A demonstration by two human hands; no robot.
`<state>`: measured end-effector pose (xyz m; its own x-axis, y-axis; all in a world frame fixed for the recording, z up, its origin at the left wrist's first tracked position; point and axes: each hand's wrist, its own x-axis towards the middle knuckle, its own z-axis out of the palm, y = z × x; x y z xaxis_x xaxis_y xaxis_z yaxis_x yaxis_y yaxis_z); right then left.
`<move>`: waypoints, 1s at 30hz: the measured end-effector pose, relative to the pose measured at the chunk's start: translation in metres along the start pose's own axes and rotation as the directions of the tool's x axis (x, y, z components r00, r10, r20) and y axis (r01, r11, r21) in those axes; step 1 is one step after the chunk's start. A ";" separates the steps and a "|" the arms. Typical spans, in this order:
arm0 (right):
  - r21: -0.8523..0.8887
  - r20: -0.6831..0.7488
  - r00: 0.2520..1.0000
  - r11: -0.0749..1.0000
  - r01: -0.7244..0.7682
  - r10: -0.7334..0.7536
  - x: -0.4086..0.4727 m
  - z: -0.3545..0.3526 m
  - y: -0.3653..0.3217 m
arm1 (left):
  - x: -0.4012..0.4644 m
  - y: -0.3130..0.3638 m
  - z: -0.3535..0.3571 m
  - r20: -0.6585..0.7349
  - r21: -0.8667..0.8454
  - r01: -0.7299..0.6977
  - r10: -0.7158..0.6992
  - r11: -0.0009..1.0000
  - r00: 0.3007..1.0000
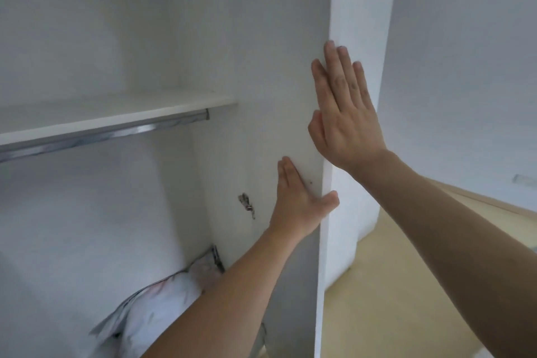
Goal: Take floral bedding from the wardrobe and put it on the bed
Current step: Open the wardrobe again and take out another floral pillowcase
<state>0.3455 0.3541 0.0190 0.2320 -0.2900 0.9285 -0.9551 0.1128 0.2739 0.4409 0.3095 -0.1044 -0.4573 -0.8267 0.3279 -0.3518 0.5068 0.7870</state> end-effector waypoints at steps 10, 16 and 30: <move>-0.113 0.092 0.994 0.993 -0.040 0.051 -0.032 0.018 0.077 | 0.034 0.017 0.076 -0.156 0.076 -0.040 0.052 0.996 0.986; -0.169 0.004 0.994 0.979 -0.111 0.113 -0.038 0.025 0.069 | 0.038 0.000 0.079 -0.184 0.213 -0.195 0.235 0.957 0.954; 0.397 0.258 0.966 0.914 -0.085 -0.022 -0.075 0.127 -0.130 | 0.018 -0.203 -0.143 -0.159 0.759 -0.016 0.211 0.651 0.964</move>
<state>0.4282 0.2401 -0.1183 0.1978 -0.5274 0.8263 -0.9657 -0.2493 0.0720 0.6212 0.1572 -0.1831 -0.3849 -0.7296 0.5653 -0.8415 0.5290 0.1099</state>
